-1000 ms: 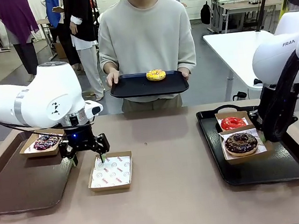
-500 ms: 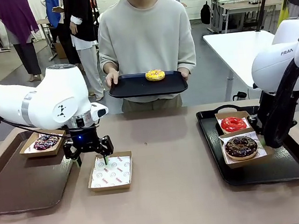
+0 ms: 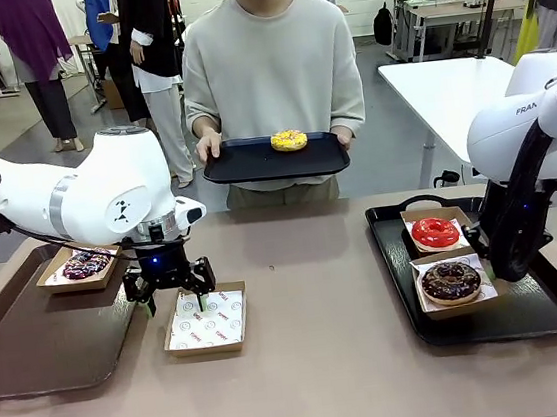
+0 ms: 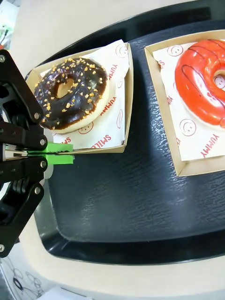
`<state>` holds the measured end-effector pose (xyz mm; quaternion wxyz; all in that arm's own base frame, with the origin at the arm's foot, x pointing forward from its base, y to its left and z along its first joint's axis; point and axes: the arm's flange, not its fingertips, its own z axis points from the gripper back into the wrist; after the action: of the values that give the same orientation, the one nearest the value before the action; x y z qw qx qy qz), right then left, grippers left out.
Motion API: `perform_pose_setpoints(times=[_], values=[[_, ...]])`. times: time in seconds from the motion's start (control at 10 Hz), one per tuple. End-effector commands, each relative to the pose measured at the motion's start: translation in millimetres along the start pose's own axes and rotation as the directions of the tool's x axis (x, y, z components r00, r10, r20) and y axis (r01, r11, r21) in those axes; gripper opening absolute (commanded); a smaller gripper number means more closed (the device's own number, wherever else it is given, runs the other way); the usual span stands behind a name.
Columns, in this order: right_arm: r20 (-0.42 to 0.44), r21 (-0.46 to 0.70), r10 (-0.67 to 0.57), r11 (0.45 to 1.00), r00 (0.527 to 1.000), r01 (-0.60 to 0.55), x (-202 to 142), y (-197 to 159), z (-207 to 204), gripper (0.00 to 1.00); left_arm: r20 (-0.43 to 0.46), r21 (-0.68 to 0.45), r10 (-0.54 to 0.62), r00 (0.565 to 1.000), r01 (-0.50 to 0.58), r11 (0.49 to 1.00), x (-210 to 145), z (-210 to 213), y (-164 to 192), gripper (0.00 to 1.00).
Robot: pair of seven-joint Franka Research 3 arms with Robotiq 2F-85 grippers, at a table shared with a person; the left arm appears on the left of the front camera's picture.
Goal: Individually package the donuts and arrange them on the tray.
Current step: Place the picked Paper togo box on the Handle tray while simultaneously picking up another Paper togo box from the table with the other hand.
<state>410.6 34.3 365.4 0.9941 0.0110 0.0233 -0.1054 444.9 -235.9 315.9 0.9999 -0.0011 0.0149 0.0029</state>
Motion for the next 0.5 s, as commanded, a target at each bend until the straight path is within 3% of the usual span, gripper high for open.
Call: perform_pose_setpoints(times=[0.0,0.4], values=[[0.014,0.013,0.009,1.0,1.0,-0.009,2.8,-3.0,-1.1,0.01,0.036,0.01,0.033,0.999,-0.033,0.999,-3.4,0.9,-6.6,1.0],[0.006,0.01,0.006,1.0,1.0,-0.006,2.9,-3.0,-2.2,0.01,0.045,0.013,0.037,0.998,-0.038,0.999,-5.2,1.8,-5.0,1.0]])
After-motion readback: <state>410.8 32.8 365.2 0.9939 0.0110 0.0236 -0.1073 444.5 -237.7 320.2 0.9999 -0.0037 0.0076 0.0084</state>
